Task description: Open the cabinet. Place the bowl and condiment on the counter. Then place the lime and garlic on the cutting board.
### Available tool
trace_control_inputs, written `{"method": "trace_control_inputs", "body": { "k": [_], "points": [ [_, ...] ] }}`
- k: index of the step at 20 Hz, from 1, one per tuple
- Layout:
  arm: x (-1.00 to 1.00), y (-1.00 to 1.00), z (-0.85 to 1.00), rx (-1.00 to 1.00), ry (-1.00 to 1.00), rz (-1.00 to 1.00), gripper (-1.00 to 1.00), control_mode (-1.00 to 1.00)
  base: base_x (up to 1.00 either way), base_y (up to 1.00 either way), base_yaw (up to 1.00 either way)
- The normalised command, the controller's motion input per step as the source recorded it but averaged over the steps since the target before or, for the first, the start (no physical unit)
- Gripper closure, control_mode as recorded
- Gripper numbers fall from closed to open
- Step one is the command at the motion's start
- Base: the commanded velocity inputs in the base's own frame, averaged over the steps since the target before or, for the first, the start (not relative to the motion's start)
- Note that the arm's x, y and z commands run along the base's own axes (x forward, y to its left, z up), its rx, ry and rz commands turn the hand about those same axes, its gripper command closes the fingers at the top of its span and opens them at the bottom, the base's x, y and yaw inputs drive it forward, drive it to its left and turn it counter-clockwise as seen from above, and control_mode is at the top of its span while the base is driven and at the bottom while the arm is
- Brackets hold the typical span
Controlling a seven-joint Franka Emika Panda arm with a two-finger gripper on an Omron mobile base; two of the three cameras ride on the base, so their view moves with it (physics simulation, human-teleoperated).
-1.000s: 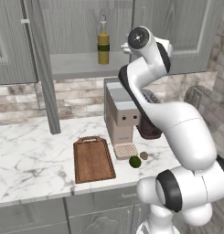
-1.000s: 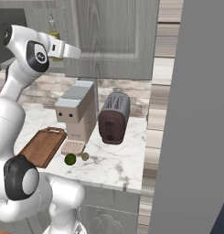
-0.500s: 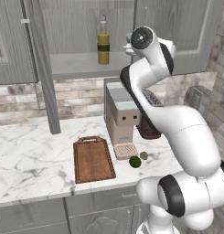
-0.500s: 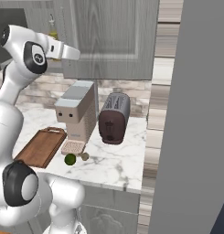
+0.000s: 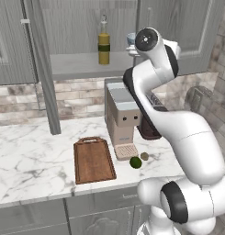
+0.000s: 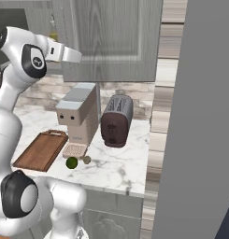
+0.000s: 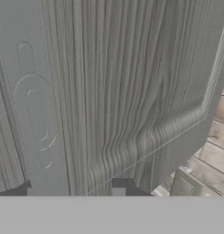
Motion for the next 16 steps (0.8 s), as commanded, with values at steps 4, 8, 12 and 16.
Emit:
{"method": "trace_control_inputs", "body": {
  "k": [4,8,12,16],
  "points": [
    [-0.15,-0.93,0.0,0.02,0.0,0.0,1.0,-1.0,0.0,0.0,0.0],
    [-0.37,-0.99,0.0,0.08,0.0,0.0,1.0,-1.0,0.0,0.0,0.0],
    [-0.48,-1.0,0.0,0.1,0.0,0.0,1.0,-1.0,0.0,0.0,0.0],
    [-0.48,-1.0,0.0,0.09,0.0,0.0,1.0,-1.0,0.0,0.0,0.0]
  ]
}}
